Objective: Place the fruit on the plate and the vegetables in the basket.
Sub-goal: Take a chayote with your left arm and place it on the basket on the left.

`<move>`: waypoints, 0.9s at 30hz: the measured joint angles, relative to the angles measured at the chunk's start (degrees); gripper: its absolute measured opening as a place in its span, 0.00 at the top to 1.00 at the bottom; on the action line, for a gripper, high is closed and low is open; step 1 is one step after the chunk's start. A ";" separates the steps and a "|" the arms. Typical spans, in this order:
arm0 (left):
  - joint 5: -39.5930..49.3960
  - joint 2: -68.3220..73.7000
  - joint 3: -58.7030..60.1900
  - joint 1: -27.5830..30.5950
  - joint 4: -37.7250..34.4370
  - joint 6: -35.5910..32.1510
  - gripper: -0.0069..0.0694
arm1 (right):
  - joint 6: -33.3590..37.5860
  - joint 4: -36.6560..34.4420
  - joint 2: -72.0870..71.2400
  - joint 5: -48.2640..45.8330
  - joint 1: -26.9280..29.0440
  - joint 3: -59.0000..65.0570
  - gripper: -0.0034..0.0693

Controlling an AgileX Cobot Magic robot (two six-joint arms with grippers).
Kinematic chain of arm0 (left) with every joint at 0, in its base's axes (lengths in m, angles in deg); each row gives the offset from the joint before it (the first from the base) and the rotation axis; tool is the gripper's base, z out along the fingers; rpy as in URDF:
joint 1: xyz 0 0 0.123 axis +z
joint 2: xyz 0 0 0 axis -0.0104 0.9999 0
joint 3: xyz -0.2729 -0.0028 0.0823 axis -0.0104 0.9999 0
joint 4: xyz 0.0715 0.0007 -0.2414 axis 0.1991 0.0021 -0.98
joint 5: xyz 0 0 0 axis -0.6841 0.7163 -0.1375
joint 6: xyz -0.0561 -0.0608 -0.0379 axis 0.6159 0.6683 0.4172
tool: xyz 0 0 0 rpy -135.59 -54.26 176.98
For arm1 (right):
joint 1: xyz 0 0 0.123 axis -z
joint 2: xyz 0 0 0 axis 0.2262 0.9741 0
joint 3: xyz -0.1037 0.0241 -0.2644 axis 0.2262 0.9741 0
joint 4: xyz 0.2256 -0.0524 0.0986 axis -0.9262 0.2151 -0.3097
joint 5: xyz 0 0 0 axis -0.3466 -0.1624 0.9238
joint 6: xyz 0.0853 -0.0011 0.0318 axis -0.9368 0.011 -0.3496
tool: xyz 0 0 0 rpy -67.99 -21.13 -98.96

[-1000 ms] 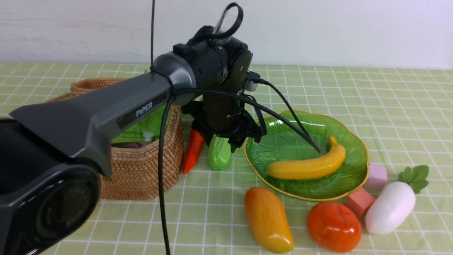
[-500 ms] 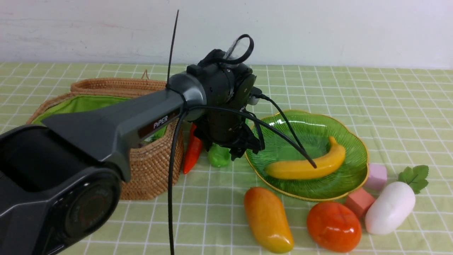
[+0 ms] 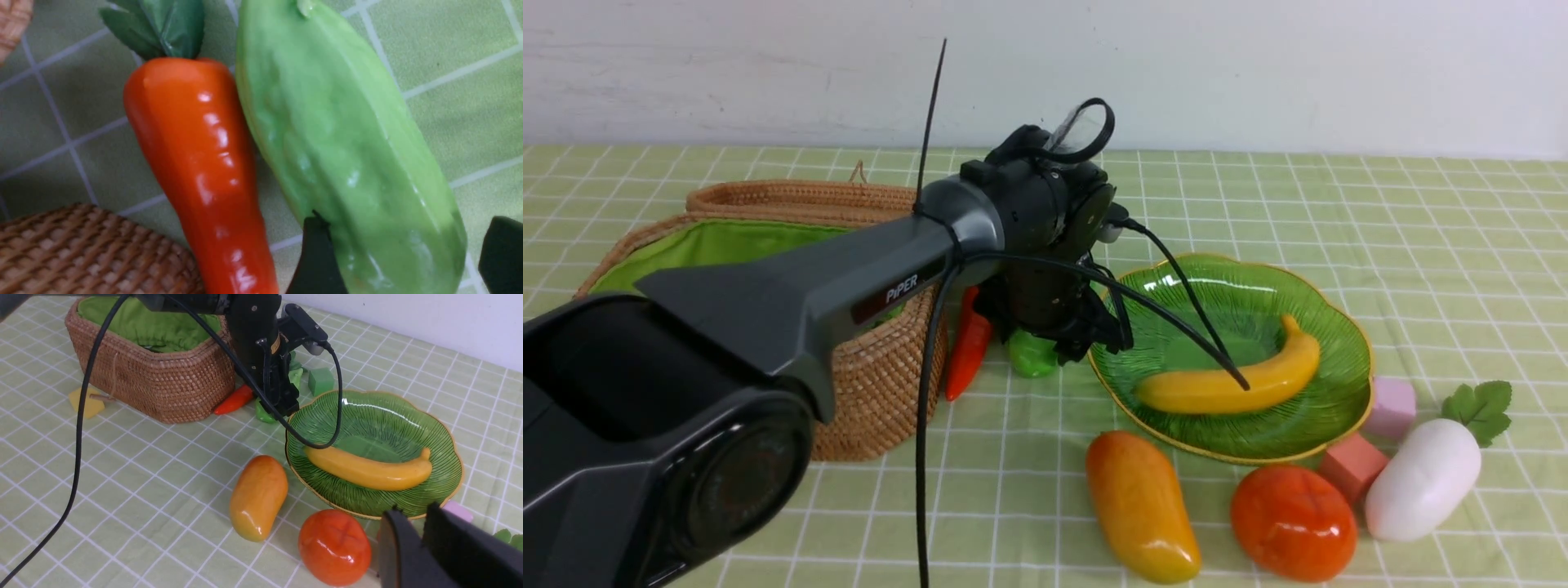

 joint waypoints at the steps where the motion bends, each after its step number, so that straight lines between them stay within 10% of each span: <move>1: 0.00 -0.09 0.00 0.00 -0.06 0.34 0.27 | 0.00 0.00 0.00 0.00 0.00 0.00 0.81; 27: -7.65 -0.17 -1.64 0.83 4.12 8.59 0.20 | 0.10 0.05 0.00 -0.24 0.00 0.00 0.81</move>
